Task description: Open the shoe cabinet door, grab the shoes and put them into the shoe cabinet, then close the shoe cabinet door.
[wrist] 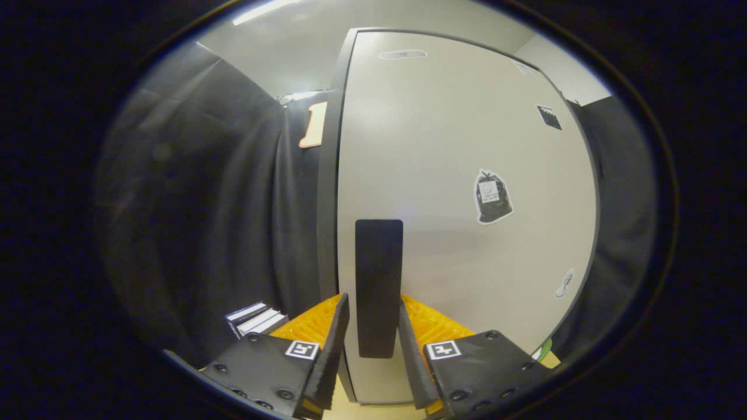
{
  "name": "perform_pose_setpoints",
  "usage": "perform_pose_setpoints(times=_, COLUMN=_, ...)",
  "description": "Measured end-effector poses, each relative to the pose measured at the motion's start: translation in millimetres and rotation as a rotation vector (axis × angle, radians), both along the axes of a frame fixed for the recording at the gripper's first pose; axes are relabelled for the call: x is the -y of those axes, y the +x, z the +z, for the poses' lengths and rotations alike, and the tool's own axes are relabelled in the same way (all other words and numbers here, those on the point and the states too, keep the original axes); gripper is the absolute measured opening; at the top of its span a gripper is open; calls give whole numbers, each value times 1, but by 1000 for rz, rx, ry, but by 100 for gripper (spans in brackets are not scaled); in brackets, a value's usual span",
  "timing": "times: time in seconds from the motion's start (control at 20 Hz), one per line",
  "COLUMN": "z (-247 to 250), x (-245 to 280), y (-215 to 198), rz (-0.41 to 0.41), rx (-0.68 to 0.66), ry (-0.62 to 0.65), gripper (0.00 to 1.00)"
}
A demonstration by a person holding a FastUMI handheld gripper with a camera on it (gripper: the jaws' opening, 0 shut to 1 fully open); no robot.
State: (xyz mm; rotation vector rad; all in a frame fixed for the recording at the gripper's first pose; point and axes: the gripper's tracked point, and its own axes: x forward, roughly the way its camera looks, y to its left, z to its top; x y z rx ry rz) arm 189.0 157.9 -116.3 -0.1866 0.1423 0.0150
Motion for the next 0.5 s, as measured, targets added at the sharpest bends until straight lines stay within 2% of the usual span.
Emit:
perform_pose_setpoints(times=0.3, z=0, x=2, y=0, rz=-67, rx=-18, ry=42, gripper=26)
perform_pose_setpoints(times=0.5, z=3, x=3, y=-6, rz=-77, rx=-7, ry=43, gripper=18)
